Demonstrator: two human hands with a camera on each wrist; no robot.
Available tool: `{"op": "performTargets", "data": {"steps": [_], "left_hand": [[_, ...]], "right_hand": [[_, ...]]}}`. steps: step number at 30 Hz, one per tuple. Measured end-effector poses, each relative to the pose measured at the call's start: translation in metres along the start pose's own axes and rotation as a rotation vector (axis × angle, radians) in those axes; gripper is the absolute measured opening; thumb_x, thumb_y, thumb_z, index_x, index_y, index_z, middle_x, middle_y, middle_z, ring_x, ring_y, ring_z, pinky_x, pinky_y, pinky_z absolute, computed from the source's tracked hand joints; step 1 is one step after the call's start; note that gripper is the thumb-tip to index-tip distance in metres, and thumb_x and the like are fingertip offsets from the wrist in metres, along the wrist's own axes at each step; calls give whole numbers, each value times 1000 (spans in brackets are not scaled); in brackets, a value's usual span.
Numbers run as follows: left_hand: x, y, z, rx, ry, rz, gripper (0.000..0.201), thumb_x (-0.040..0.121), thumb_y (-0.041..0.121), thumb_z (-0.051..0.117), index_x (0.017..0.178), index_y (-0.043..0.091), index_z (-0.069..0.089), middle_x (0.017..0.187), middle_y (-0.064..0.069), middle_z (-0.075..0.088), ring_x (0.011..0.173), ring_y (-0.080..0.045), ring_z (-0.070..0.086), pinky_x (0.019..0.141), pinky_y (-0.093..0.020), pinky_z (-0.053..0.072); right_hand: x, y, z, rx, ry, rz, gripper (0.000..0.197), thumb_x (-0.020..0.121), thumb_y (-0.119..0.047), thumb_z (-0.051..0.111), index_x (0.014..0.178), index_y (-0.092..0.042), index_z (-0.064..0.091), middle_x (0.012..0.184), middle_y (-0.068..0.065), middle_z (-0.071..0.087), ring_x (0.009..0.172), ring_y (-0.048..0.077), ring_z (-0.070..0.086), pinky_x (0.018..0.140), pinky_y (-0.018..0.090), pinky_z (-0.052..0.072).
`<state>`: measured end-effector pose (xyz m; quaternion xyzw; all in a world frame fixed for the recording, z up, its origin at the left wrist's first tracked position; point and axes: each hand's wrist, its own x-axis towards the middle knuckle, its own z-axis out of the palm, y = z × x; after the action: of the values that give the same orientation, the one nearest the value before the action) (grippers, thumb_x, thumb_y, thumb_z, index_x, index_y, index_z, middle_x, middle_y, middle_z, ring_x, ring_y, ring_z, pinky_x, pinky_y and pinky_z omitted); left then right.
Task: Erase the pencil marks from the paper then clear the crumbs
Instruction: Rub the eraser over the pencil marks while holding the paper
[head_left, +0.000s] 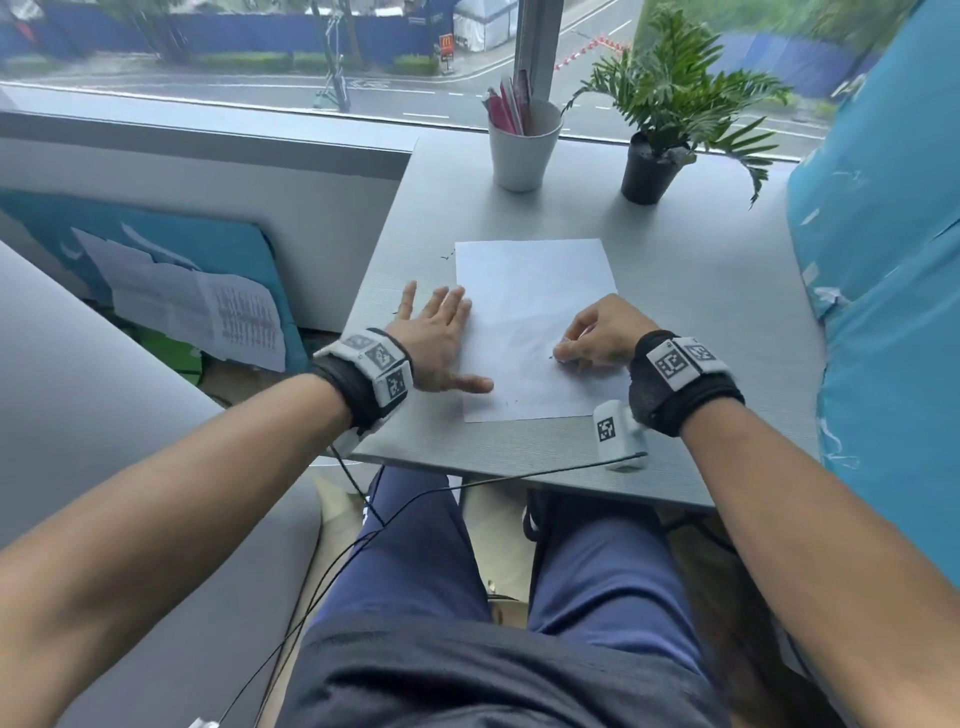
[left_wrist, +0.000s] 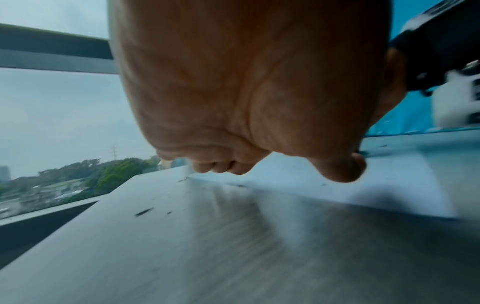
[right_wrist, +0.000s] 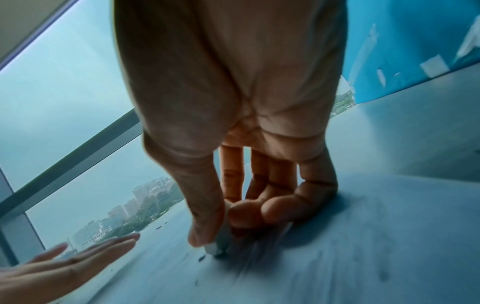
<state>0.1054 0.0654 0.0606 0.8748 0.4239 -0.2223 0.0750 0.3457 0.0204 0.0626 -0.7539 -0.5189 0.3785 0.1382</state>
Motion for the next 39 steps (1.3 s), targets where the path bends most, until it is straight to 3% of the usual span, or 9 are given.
{"op": "performTargets", "data": {"steps": [6, 9, 14, 20, 27, 29, 32, 35, 39], "left_hand": [[-39, 71, 31, -68, -54, 483, 95, 91, 75, 30, 158, 22, -12, 163, 1, -21, 150, -17, -20, 120, -47, -14], [-54, 52, 44, -95, -61, 396, 95, 89, 77, 24, 156, 24, -18, 160, 0, -28, 149, -19, -24, 120, -45, -14], [-63, 22, 41, 49, -62, -53, 113, 80, 87, 10, 154, 6, -18, 159, -12, -27, 150, -31, -20, 121, -52, -12], [-48, 67, 41, -19, -46, 426, 89, 89, 76, 17, 156, 28, -18, 161, 3, -26, 148, -20, -25, 120, -48, -16], [-45, 15, 33, -1, -81, -38, 110, 82, 85, 12, 155, 8, -18, 160, -13, -25, 150, -31, -20, 120, -54, -13], [-35, 11, 25, -42, -20, -74, 106, 88, 80, 18, 156, 5, -12, 164, -15, -16, 152, -31, -15, 120, -54, -12], [-10, 10, 11, -244, 66, 102, 100, 94, 62, 48, 158, 12, -11, 165, -8, -15, 153, -25, -9, 123, -48, -6], [19, 8, -2, -374, 94, 214, 118, 80, 56, 74, 160, 17, -4, 166, -3, -12, 153, -20, -9, 124, -46, 1], [48, 6, -12, -350, 16, 245, 135, 62, 63, 83, 160, 27, -3, 166, 0, -12, 152, -21, -14, 123, -49, -4]], "right_hand": [[5, 2, 0, 9, -28, -18, 16, 75, -19, 83, 80, -7, 74, 69, 7, 73, 55, 13, 62, 62, 26, 53], [5, 3, 0, 13, -17, -24, 15, 75, -20, 83, 77, -9, 74, 67, 5, 72, 55, 13, 62, 62, 25, 52], [3, 2, 0, -3, -9, -41, 15, 74, -21, 84, 71, -11, 73, 62, 0, 70, 56, 13, 60, 66, 26, 53], [5, 5, 3, -21, 10, -33, 17, 74, -24, 83, 77, -11, 73, 62, -1, 67, 57, 13, 59, 60, 23, 47], [6, 7, 3, -21, 7, -32, 17, 73, -26, 83, 72, -14, 70, 68, 0, 69, 64, 14, 60, 68, 25, 49], [5, 8, 5, -32, 22, -39, 17, 73, -27, 82, 72, -15, 70, 72, 1, 70, 66, 15, 60, 68, 25, 48], [2, 10, 7, -54, 74, -56, 16, 73, -30, 81, 72, -19, 69, 80, 2, 71, 74, 16, 61, 72, 24, 47], [-2, 11, 7, -93, 81, -73, 13, 75, -30, 80, 76, -21, 70, 84, 3, 71, 78, 14, 60, 72, 23, 43], [-1, 7, 2, -131, 59, -80, 16, 71, -28, 84, 78, -17, 74, 80, 1, 72, 68, 9, 61, 60, 20, 44]]}}
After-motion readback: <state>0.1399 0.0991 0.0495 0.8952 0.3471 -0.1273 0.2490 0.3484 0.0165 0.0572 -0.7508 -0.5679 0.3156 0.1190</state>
